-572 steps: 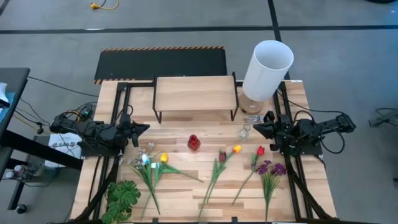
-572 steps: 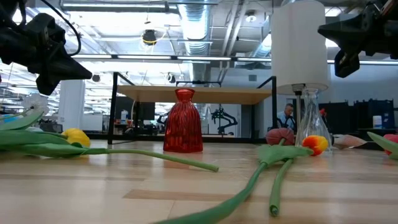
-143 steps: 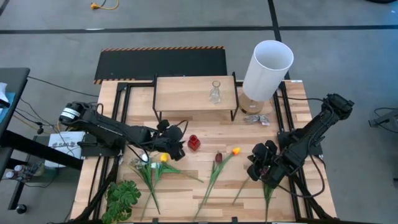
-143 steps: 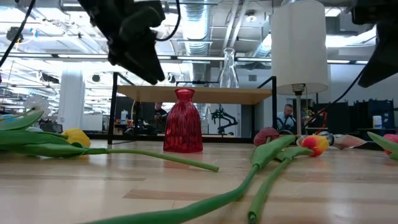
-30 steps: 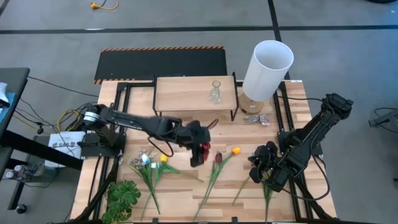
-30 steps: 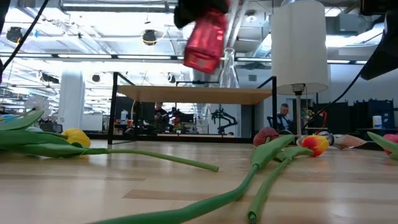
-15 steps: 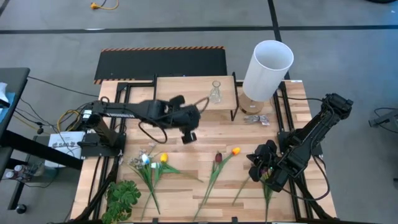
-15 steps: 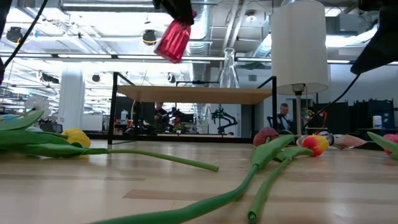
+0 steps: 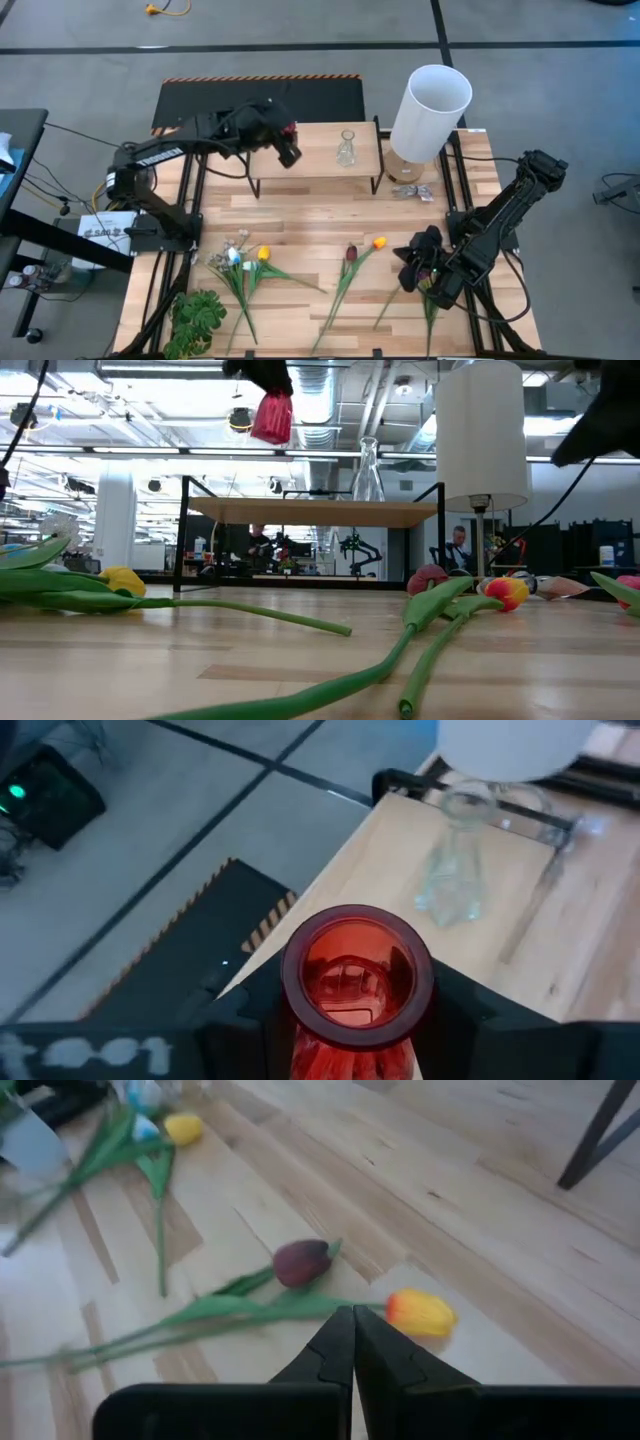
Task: Pick and place flowers into a vace then onto a shelf
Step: Put the red vase on the shelf
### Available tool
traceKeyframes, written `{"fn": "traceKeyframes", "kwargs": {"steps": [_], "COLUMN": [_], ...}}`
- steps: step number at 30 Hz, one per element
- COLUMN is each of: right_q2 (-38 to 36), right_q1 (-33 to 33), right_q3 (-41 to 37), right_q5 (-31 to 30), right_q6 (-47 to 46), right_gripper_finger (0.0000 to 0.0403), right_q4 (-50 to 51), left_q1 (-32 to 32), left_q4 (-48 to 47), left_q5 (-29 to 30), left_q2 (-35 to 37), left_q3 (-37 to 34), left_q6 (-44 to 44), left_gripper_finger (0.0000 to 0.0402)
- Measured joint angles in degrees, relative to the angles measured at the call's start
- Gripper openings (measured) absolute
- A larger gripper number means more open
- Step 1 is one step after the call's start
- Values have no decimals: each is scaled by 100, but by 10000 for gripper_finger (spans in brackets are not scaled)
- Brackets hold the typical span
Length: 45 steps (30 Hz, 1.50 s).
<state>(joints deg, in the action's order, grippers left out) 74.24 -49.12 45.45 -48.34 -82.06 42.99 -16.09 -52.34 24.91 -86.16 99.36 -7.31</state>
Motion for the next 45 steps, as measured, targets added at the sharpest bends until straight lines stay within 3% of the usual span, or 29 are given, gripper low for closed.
{"fn": "traceKeyframes", "kwargs": {"steps": [8,17,36,45], "right_q2": [2,2,0,2], "right_q1": [238,356,352,352], "right_q3": [0,0,0,0], "right_q5": [-10,7,22,22], "right_q6": [279,299,297,295], "right_gripper_finger": [0,0,0,0], "right_q4": [-462,-559,-622,-622], "left_q1": [-696,-837,-1225,-1220], "left_q4": [1443,2009,2144,2147], "left_q5": [-464,-283,-519,-761], "left_q2": [430,430,460,460], "left_q3": [-1493,-2464,-2720,-2720], "left_q6": [-328,-429,-660,-664], "left_gripper_finger": [131,131,138,160]}}
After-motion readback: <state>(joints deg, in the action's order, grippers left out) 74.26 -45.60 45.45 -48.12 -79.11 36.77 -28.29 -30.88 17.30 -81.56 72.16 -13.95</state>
